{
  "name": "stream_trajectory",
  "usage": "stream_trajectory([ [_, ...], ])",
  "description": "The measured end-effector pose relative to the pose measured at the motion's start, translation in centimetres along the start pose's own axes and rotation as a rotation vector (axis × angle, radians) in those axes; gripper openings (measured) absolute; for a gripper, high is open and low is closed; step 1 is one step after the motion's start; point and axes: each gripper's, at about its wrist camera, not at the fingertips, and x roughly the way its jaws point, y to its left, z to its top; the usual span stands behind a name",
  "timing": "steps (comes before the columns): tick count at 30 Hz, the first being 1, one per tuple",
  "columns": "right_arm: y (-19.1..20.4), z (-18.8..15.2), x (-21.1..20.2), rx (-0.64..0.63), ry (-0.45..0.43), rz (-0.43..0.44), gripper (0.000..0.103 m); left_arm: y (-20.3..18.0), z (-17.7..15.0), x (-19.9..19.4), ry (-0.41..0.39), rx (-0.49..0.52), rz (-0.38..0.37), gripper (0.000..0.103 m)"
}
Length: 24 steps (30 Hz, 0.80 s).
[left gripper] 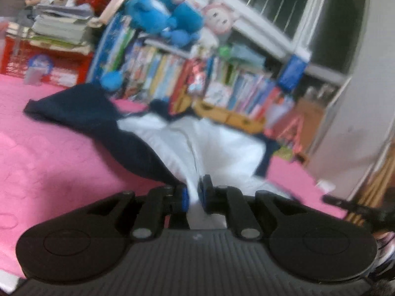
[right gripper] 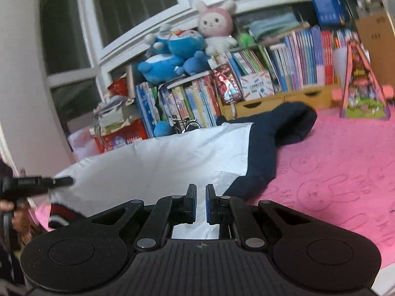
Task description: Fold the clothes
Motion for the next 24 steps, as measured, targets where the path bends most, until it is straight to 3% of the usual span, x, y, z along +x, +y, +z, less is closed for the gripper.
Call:
stream_trajectory([
  [2, -0.6, -0.6, 0.9, 0.01, 0.046, -0.04, 0.024, 1.1, -0.9, 1.0, 0.048, -0.052, 0.049, 0.013],
  [4, -1.4, -1.4, 2.3, 0.047, 0.084, -0.068, 0.049, 2.1, -1.9, 1.8, 0.081, -0.092, 0.061, 0.019],
  [5, -1.6, -1.8, 3.2, 0.055, 0.093, -0.074, 0.068, 2.5, -2.2, 2.2, 0.089, -0.11, 0.061, 0.025],
  [6, -1.7, -2.2, 4.0, 0.061, 0.101, -0.078, 0.073, 3.0, -2.5, 2.6, 0.098, -0.128, 0.061, 0.027],
  [9, -1.4, -2.7, 6.1, 0.062, 0.123, -0.045, 0.074, 3.5, -2.9, 3.5, 0.118, -0.159, 0.065, 0.028],
  [10, -1.1, -2.8, 6.9, 0.052, 0.134, -0.039, 0.073, 3.5, -2.9, 3.8, 0.12, -0.159, 0.064, 0.028],
  [11, -0.7, -3.0, 7.7, 0.047, 0.15, -0.051, 0.067, 3.5, -2.9, 4.0, 0.122, -0.159, 0.064, 0.028],
  [12, -0.4, -3.1, 8.5, 0.042, 0.168, -0.064, 0.05, 3.5, -2.9, 4.2, 0.124, -0.159, 0.063, 0.028],
  [15, 0.5, -3.0, 8.5, 0.014, 0.127, -0.1, 0.018, 3.4, -2.7, 4.3, 0.124, -0.144, 0.062, 0.028],
  [22, 0.3, -1.8, 1.3, 0.203, -0.028, 0.192, 0.015, 4.1, -2.6, 4.5, 0.142, -0.153, 0.052, 0.036],
  [24, -0.2, -2.1, 0.0, 0.252, -0.037, 0.273, 0.015, 4.3, -2.7, 4.3, 0.151, -0.149, 0.053, 0.045],
])
